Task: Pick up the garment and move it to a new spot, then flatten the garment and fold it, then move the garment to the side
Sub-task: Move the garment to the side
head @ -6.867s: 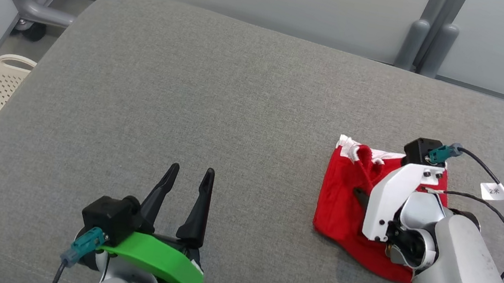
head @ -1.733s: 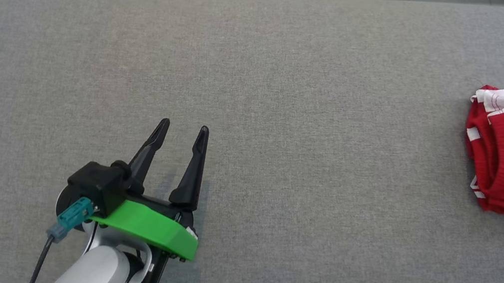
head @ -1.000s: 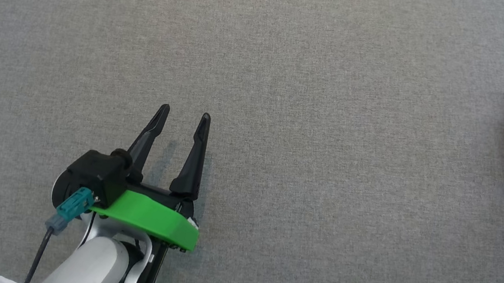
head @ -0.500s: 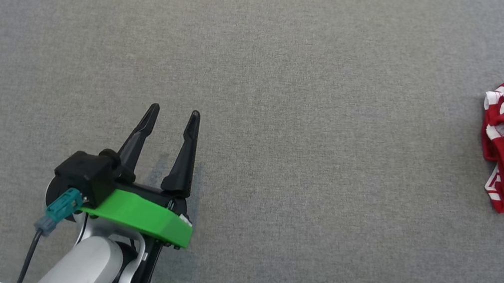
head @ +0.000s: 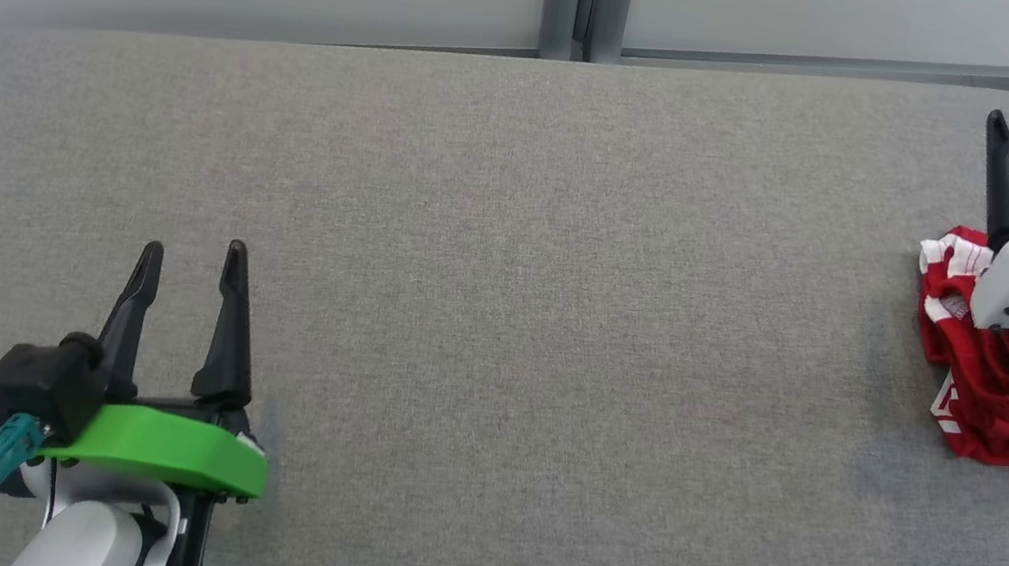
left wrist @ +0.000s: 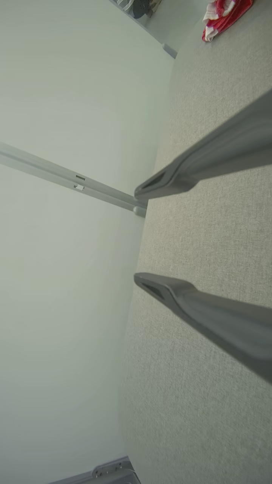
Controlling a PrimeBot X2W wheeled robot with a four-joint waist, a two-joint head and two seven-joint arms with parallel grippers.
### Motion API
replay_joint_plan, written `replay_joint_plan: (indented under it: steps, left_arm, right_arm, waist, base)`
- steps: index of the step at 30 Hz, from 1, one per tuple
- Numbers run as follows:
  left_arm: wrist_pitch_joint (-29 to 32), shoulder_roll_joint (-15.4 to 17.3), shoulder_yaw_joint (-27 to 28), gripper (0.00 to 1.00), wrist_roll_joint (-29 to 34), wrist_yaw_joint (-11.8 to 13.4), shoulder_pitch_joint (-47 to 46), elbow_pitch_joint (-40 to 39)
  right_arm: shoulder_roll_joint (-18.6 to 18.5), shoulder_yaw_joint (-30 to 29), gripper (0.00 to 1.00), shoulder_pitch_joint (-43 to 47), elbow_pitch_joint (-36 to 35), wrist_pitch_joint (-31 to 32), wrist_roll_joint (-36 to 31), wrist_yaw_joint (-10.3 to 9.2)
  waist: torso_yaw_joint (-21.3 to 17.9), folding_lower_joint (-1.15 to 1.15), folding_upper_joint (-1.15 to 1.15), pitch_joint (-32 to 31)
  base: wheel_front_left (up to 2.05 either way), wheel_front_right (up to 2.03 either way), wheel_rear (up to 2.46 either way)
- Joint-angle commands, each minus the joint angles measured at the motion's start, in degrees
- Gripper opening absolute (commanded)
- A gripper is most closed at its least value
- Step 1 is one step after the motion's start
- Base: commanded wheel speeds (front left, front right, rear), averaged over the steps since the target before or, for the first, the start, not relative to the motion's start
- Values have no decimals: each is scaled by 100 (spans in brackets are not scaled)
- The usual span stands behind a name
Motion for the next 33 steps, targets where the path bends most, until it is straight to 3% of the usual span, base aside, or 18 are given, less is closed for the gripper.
replay_joint_plan:
  steps: [1, 7, 13, 17, 23, 28, 33]
  left_arm:
    - [-36, 94, 99, 100, 13, 26, 164, 43]
    - [-42, 268, 333, 100, 167, -6, 580, 169]
    - [-45, 297, 226, 100, 283, -181, 835, 351]
    - [-46, 278, 117, 100, 335, -301, 895, 486]
    - [-46, 248, 68, 100, 340, -434, 946, 630]
    - [-46, 195, 127, 100, 325, -489, 969, 701]
    - [-46, 122, 187, 100, 403, -512, 960, 715]
  right_arm:
    - [93, -67, 100, 292, -211, -47, 112, -2]
    - [663, -357, 100, 1300, -1166, 32, -56, -2]
    - [1513, -931, 100, 2445, -2077, 74, -580, -2]
    - [1849, -1071, 100, 3077, -2560, 125, -830, -2]
    - [1971, -1221, 100, 3589, -3080, 63, -961, -2]
    - [1992, -1295, 100, 3929, -3274, -85, -432, -2]
    - [1991, -1218, 100, 4061, -3223, -126, -302, -2]
  waist:
    - [95, 0, 35, -255]
    - [240, 0, 35, -514]
    - [395, 0, 35, -667]
    - [464, 0, 35, -714]
    - [501, 0, 35, -752]
    - [515, 0, 35, -780]
    - [505, 0, 35, -775]
  base:
    - [0, 0, 0]
    - [0, 0, 0]
    - [0, 0, 0]
    - [0, 0, 0]
    - [0, 0, 0]
    - [0, 0, 0]
    - [0, 0, 0]
